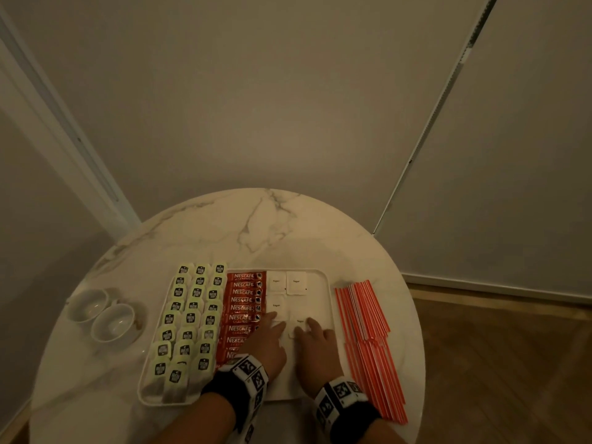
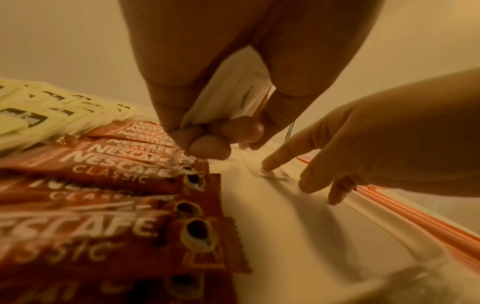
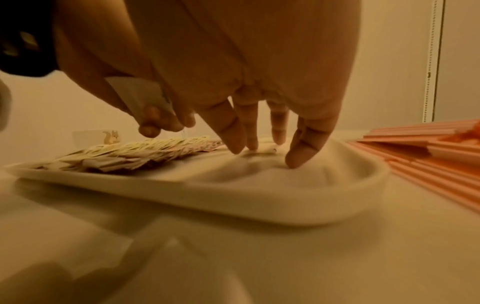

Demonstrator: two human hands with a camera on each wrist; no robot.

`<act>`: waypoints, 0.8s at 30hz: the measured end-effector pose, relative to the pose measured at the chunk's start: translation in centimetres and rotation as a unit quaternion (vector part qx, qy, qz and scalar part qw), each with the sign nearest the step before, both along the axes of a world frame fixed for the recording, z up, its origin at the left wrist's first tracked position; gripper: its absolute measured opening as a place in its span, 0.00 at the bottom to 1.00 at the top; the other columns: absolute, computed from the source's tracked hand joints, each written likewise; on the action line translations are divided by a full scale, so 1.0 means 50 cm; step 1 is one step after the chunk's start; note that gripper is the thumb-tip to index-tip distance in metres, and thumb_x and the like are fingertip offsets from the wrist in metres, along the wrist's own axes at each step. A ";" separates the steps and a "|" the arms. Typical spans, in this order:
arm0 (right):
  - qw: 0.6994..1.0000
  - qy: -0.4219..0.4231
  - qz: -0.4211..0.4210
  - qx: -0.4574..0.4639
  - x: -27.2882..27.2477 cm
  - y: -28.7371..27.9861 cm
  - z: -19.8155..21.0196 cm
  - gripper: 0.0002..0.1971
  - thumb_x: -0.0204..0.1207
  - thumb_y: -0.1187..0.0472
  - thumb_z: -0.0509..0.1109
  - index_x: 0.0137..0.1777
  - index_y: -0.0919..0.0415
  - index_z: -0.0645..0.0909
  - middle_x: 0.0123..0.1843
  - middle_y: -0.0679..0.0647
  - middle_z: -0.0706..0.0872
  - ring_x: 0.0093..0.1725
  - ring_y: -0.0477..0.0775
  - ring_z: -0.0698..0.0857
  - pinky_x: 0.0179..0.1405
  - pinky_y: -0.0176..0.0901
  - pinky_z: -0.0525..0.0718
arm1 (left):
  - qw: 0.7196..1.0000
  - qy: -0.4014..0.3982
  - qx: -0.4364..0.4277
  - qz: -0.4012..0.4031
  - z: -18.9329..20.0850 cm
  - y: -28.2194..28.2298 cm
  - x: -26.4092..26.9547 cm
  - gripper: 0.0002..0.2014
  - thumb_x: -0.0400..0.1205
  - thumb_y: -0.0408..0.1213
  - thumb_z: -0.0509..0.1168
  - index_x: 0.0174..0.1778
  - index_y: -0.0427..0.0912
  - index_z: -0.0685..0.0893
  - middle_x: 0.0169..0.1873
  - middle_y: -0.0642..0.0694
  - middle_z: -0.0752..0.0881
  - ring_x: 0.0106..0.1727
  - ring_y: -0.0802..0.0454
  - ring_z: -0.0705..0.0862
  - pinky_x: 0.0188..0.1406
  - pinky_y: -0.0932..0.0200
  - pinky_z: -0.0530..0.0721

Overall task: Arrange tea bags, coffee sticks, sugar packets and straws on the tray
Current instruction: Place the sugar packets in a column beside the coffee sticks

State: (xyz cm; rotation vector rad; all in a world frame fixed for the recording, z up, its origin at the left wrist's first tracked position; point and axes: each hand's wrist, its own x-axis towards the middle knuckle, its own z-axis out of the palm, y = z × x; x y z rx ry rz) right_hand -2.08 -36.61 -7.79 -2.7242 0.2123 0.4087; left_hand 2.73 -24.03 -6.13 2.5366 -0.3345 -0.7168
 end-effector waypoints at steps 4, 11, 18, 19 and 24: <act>0.999 0.004 0.039 -0.006 0.020 -0.008 0.010 0.27 0.79 0.68 0.60 0.79 0.57 0.64 0.85 0.53 0.53 0.76 0.61 0.64 0.75 0.50 0.71 | 0.999 -0.008 0.037 -0.028 -0.004 -0.005 0.019 0.31 0.82 0.35 0.57 0.83 0.47 0.58 0.84 0.53 0.45 0.84 0.51 0.51 0.82 0.55 0.57; 0.998 -0.001 0.061 -0.002 0.047 -0.013 0.015 0.29 0.78 0.69 0.63 0.79 0.62 0.63 0.86 0.54 0.52 0.80 0.58 0.60 0.77 0.50 0.70 | 0.998 -0.010 0.054 -0.029 -0.013 -0.004 0.025 0.30 0.83 0.35 0.56 0.83 0.45 0.57 0.84 0.53 0.46 0.83 0.52 0.54 0.81 0.59 0.57; 0.997 -0.005 0.071 0.013 0.055 -0.016 0.011 0.33 0.77 0.70 0.64 0.82 0.61 0.60 0.86 0.53 0.52 0.83 0.56 0.56 0.79 0.48 0.67 | 0.998 -0.009 0.047 -0.040 -0.011 0.002 0.033 0.30 0.83 0.37 0.56 0.83 0.45 0.58 0.84 0.52 0.47 0.83 0.51 0.54 0.81 0.58 0.57; 0.997 -0.005 0.071 0.012 0.056 -0.016 0.011 0.33 0.77 0.69 0.64 0.82 0.61 0.60 0.86 0.53 0.52 0.83 0.56 0.55 0.79 0.49 0.67 | 0.998 -0.009 0.045 -0.038 -0.011 0.003 0.033 0.30 0.83 0.37 0.57 0.83 0.45 0.58 0.84 0.52 0.48 0.83 0.51 0.54 0.81 0.58 0.57; 0.997 0.009 0.069 0.013 0.057 -0.015 0.009 0.35 0.77 0.69 0.63 0.83 0.61 0.56 0.87 0.52 0.49 0.84 0.56 0.53 0.80 0.52 0.65 | 0.999 -0.011 0.032 -0.033 -0.008 0.007 0.031 0.30 0.83 0.37 0.58 0.83 0.46 0.59 0.84 0.53 0.48 0.82 0.52 0.57 0.80 0.59 0.58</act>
